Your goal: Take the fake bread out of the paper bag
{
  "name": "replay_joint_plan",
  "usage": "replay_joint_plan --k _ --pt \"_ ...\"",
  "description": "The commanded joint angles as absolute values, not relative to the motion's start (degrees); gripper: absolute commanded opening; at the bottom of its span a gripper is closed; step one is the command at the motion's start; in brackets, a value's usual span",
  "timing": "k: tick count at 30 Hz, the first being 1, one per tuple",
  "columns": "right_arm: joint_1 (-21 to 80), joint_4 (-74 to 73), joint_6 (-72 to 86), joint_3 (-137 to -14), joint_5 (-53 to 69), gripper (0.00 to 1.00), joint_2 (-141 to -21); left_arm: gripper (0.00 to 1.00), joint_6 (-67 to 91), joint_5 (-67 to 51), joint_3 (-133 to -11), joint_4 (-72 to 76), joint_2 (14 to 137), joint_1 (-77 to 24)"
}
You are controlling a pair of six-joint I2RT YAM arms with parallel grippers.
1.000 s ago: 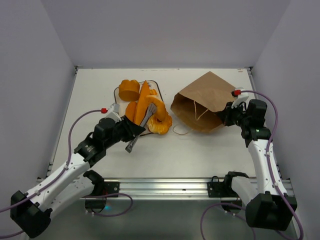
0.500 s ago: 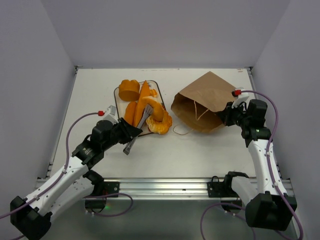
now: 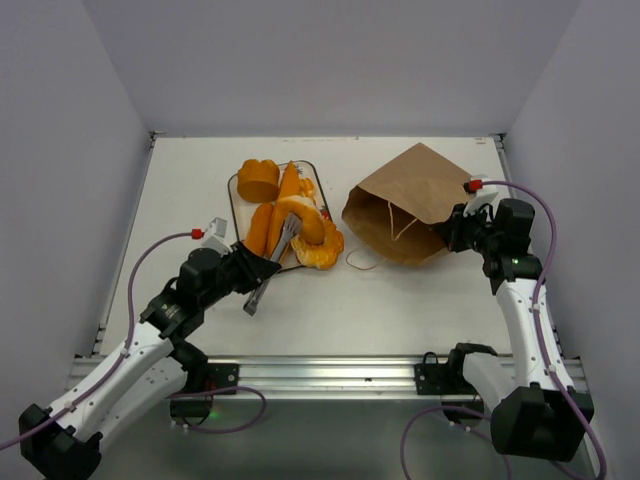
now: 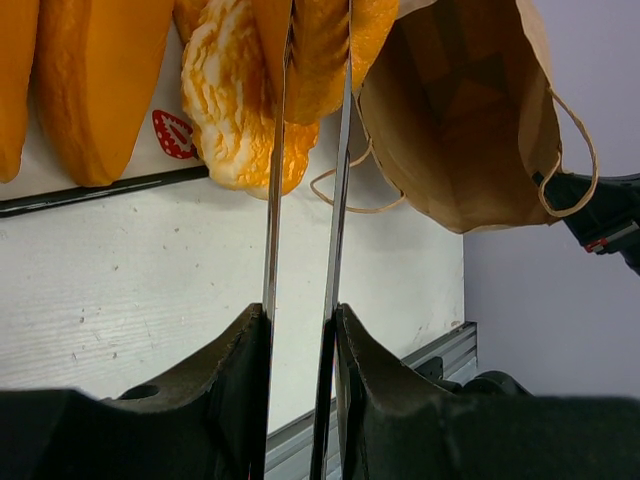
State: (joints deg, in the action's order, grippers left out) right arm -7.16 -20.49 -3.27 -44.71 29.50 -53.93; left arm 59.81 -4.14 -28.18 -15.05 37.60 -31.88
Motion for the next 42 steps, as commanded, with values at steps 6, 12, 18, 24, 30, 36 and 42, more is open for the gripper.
replay_joint_plan --k 6,12,18,24,30,36,42 --pt "-7.4 -19.6 -3.6 -44.6 29.7 0.00 -53.0 0.20 61.7 -2.4 -25.7 -19.2 34.5 -31.2" --pt "-7.5 -19.7 -3.6 -44.6 29.8 0.00 -52.9 0.29 62.0 -2.3 -25.2 -19.6 34.5 -31.1" --pt "-7.5 -19.7 -3.6 -44.6 29.8 0.00 -52.9 0.36 62.4 -2.1 -24.9 -19.9 33.9 -31.2" --pt "-7.5 -19.6 -3.6 -44.6 29.9 0.00 -52.9 0.43 62.9 -1.9 -24.7 -21.0 33.0 -31.1" --pt "-7.4 -19.8 -3.5 -44.6 29.9 0.00 -52.7 0.47 63.7 -1.8 -24.7 -22.5 31.9 -31.2" --pt "-7.5 -19.7 -3.5 -44.6 30.0 0.00 -52.7 0.48 64.9 -2.1 -24.9 -24.3 32.0 -31.2" --pt "-7.4 -19.8 -3.5 -44.6 30.0 0.00 -52.7 0.49 65.2 -2.0 -25.6 -25.4 31.6 -31.1"
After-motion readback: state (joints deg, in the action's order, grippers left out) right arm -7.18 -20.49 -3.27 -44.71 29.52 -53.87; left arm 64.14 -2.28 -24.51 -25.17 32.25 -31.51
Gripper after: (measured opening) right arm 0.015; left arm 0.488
